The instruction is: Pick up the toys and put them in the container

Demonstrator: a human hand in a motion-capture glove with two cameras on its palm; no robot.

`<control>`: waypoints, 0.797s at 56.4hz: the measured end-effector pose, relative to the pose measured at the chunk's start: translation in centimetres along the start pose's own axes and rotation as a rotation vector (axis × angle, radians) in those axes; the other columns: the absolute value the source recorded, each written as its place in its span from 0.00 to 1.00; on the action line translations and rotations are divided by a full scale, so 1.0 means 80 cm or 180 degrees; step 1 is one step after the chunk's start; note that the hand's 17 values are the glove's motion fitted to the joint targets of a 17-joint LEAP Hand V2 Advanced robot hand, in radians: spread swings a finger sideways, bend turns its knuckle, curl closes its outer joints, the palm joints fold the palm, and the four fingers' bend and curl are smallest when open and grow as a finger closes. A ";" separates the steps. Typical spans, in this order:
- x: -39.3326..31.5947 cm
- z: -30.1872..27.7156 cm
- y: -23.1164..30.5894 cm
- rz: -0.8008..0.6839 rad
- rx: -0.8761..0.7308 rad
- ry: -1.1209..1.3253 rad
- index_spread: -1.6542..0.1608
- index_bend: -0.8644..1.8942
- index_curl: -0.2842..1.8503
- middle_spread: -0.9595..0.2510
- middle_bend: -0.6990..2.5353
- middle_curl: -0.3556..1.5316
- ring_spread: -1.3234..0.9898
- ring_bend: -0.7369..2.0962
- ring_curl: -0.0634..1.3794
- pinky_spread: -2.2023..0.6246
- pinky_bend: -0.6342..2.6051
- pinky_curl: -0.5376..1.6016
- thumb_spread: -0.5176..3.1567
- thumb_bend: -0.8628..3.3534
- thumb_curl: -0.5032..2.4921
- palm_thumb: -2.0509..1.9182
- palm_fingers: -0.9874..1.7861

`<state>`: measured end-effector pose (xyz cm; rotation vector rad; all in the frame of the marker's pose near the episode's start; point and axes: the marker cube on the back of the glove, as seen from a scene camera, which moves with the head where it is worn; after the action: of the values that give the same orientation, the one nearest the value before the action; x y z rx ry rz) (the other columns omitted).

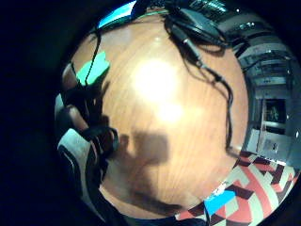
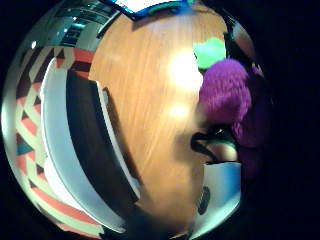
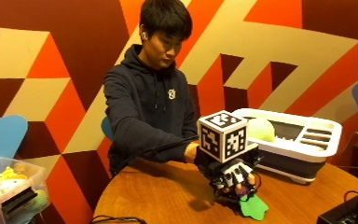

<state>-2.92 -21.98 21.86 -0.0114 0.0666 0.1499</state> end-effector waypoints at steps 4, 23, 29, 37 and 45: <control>-0.003 -0.025 0.007 -0.0089 0.0078 -0.0213 0.78 0.47 0.17 0.68 0.49 0.53 0.48 0.73 0.37 0.63 0.55 0.44 0.36 0.26 0.42 0.71 0.76; -0.094 -0.236 0.121 -0.1101 0.0837 -0.1203 0.74 0.51 0.18 0.66 0.46 0.58 0.47 0.74 0.39 0.62 0.57 0.48 0.27 0.26 0.49 0.70 0.74; -0.156 -0.262 0.159 -0.1527 0.1007 -0.1399 0.74 0.52 0.19 0.65 0.46 0.60 0.47 0.74 0.39 0.63 0.57 0.49 0.26 0.26 0.50 0.70 0.73; -0.229 -0.251 0.179 -0.1854 0.0863 -0.1448 0.73 0.53 0.19 0.65 0.45 0.62 0.47 0.74 0.40 0.62 0.57 0.50 0.24 0.26 0.52 0.69 0.73; -0.289 -0.222 0.179 -0.1929 0.0586 -0.1407 0.73 0.53 0.20 0.64 0.44 0.65 0.47 0.74 0.41 0.62 0.57 0.50 0.23 0.26 0.54 0.69 0.73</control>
<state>-29.03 -11.56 5.63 0.1838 -0.3637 -0.4612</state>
